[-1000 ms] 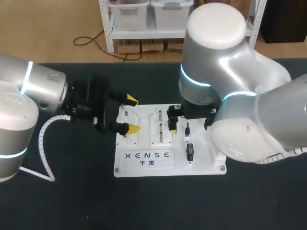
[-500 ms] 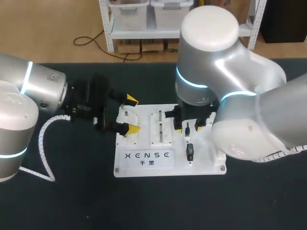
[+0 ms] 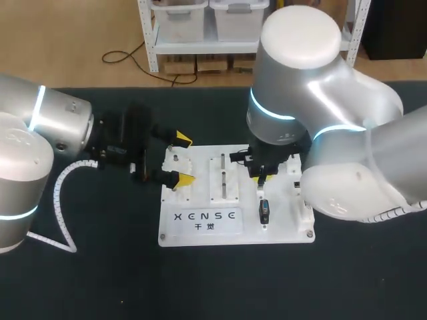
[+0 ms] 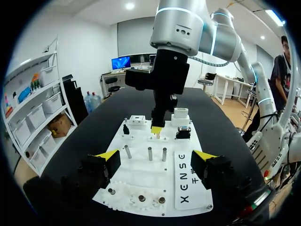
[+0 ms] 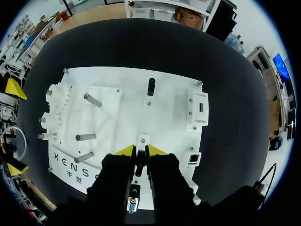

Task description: Insert the Ethernet cable into its matching sockets.

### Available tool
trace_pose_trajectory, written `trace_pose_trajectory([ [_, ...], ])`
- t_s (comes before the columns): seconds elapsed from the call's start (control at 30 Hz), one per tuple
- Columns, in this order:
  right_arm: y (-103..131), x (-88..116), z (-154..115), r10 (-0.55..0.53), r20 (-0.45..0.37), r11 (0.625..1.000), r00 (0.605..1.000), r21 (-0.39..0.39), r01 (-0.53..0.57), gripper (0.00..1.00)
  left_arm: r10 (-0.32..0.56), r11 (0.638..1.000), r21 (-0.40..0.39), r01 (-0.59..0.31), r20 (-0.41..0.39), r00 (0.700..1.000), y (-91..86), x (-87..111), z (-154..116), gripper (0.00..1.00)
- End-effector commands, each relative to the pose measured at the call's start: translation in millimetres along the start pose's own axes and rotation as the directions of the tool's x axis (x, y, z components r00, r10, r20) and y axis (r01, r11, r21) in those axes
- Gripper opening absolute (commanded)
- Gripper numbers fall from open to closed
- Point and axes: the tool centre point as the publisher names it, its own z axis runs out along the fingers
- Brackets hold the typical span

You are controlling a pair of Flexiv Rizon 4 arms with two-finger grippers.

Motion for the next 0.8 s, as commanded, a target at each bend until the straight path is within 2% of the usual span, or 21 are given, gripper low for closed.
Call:
trace_pose_trajectory([
  [0.03, -6.0, 1.2, -14.9, -0.007, 0.007, 1.0, 1.0, -0.017, 0.008, 0.0, 0.002, 1.0, -0.001, -0.002, 0.005, 1.0, -0.4, 1.5, -0.3, 1.0],
  [0.37, -36.5, 2.5, -34.1, 0.015, -0.001, 1.0, 1.0, -0.02, -0.015, 0.0, 0.002, 1.0, -0.001, -0.002, 0.005, 1.0, -0.4, 1.5, -0.3, 1.0],
  [0.6, -61.4, 9.3, -30.8, 0.051, -0.013, 0.999, 0.999, 0.008, -0.051, 0.0, 0.002, 1.0, -0.001, -0.002, 0.005, 1.0, -0.4, 1.5, -0.3, 1.0],
  [0.8, -70.9, 12.3, -26.8, 0.07, -0.019, 0.997, 0.997, 0.018, -0.069, 0.0, 0.002, 1.0, -0.001, -0.002, 0.005, 1.0, -0.4, 1.5, -0.3, 1.0],
])
